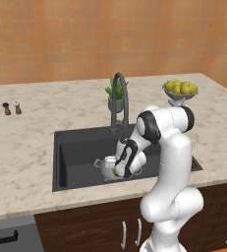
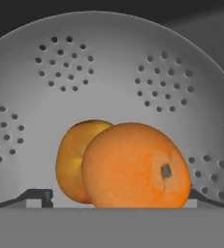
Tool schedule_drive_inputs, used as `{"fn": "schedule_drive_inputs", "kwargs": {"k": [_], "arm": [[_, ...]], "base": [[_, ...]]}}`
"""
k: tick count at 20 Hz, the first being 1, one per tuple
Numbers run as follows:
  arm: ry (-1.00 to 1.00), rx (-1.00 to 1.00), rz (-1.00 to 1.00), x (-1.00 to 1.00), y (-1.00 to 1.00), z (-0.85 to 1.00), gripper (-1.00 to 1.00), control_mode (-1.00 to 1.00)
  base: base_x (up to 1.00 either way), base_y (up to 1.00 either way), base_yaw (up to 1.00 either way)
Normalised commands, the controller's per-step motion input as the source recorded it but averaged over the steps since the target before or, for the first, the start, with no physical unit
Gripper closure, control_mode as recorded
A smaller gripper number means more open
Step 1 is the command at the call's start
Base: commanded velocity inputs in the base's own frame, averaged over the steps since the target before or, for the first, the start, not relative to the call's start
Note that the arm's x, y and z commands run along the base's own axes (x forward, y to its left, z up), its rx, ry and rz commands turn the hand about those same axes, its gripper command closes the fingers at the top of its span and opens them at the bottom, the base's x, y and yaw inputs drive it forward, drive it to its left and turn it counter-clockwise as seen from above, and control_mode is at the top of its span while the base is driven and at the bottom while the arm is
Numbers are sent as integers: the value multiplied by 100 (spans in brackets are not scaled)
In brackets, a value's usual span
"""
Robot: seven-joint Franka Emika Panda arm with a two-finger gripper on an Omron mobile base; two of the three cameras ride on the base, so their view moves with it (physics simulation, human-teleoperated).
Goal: Put the colander in the sink, put the apple, tangerine, peach in the colander, and turn on the sink faucet and pour water over the colander.
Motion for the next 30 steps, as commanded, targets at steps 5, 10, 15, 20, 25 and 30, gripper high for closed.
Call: {"fn": "schedule_drive_inputs", "kwargs": {"k": [5, 10, 15, 20, 25, 30], "arm": [[-3, 0, 0, -14, 0, 43, -100, -100], [-2, 0, 0, -31, 0, 73, -100, -100], [0, 0, 0, -3, 0, 93, -100, -100], [4, 1, 0, 0, 0, 100, -100, -100], [6, 0, 0, 0, 0, 92, -100, -100], [8, 0, 0, -8, 0, 65, -100, -100]], "base": [[0, 0, 0], [0, 0, 0], [0, 0, 0], [0, 0, 0], [0, 0, 0], [0, 0, 0]]}}
